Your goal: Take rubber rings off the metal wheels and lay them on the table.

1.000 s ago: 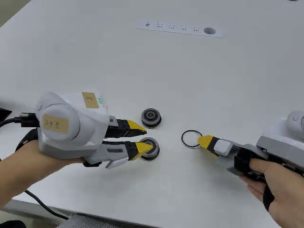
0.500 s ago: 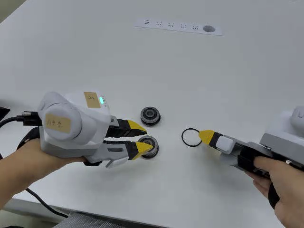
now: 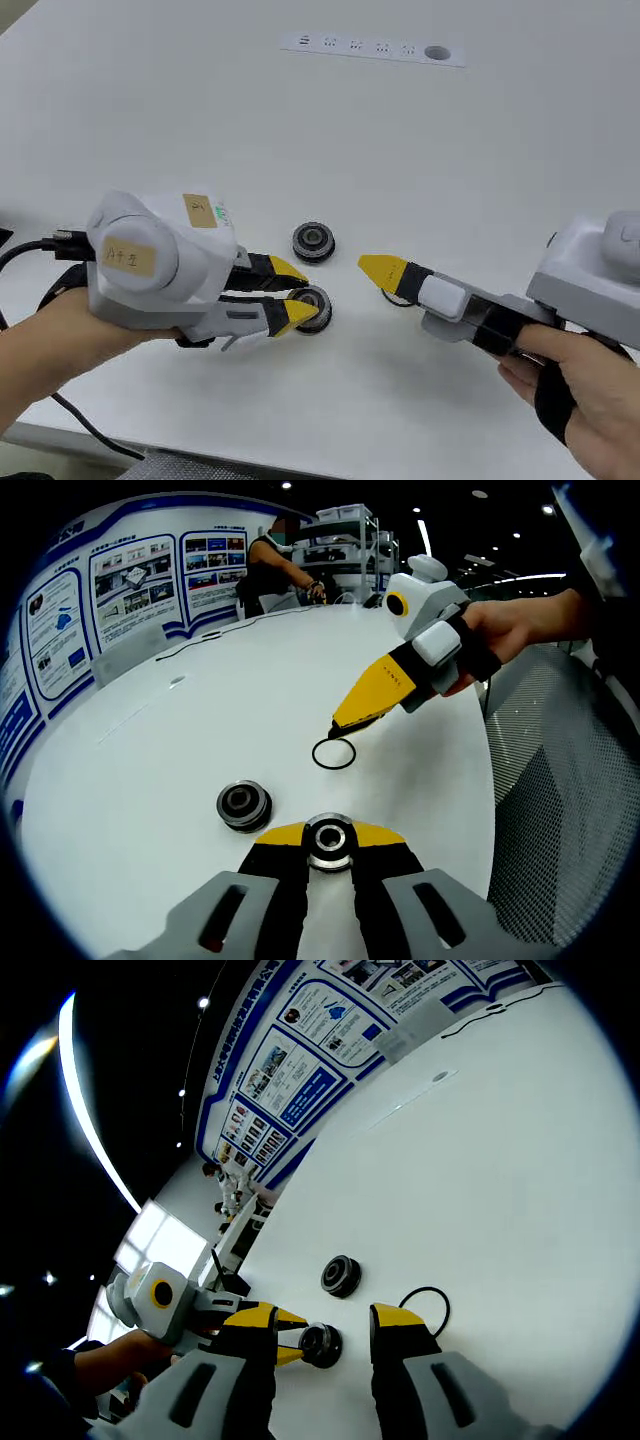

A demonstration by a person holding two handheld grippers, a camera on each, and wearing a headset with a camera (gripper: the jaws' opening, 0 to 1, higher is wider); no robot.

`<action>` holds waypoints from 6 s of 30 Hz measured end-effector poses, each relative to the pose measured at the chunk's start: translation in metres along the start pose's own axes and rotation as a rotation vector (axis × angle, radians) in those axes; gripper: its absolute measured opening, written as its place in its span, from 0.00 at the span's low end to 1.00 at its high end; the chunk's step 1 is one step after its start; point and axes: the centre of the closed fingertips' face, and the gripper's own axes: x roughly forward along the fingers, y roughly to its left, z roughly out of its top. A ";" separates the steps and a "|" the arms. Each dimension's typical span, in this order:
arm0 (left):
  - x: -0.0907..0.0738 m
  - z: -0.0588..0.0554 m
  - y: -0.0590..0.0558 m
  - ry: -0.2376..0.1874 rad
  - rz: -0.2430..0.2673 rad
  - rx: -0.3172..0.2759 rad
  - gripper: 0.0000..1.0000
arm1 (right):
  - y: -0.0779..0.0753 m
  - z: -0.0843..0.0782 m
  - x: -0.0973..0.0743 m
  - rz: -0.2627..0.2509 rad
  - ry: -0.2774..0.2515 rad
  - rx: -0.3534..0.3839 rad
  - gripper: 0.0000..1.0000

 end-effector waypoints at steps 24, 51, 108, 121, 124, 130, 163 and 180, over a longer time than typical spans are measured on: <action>0.006 -0.006 0.002 0.009 -0.019 -0.014 0.14 | 0.021 -0.042 0.019 0.129 0.124 0.007 0.52; 0.005 -0.007 0.000 0.020 -0.032 -0.006 0.13 | 0.034 -0.051 0.031 0.125 0.200 0.039 0.63; 0.004 -0.007 -0.001 0.027 -0.036 -0.003 0.13 | 0.014 -0.052 0.025 0.150 0.177 0.142 0.35; 0.004 -0.006 -0.002 0.029 -0.036 -0.004 0.13 | -0.004 -0.052 0.029 0.085 0.176 0.181 0.13; 0.004 -0.007 -0.001 0.028 -0.035 -0.005 0.13 | -0.005 -0.052 0.030 0.082 0.183 0.194 0.09; 0.004 -0.007 -0.001 0.029 -0.036 -0.004 0.13 | -0.007 -0.052 0.029 0.076 0.183 0.198 0.05; 0.004 -0.008 0.000 0.034 -0.033 -0.014 0.13 | 0.002 -0.050 0.029 0.056 0.190 0.168 0.01; 0.003 -0.007 -0.001 0.037 -0.027 -0.008 0.13 | 0.006 -0.051 0.035 0.050 0.216 0.081 0.01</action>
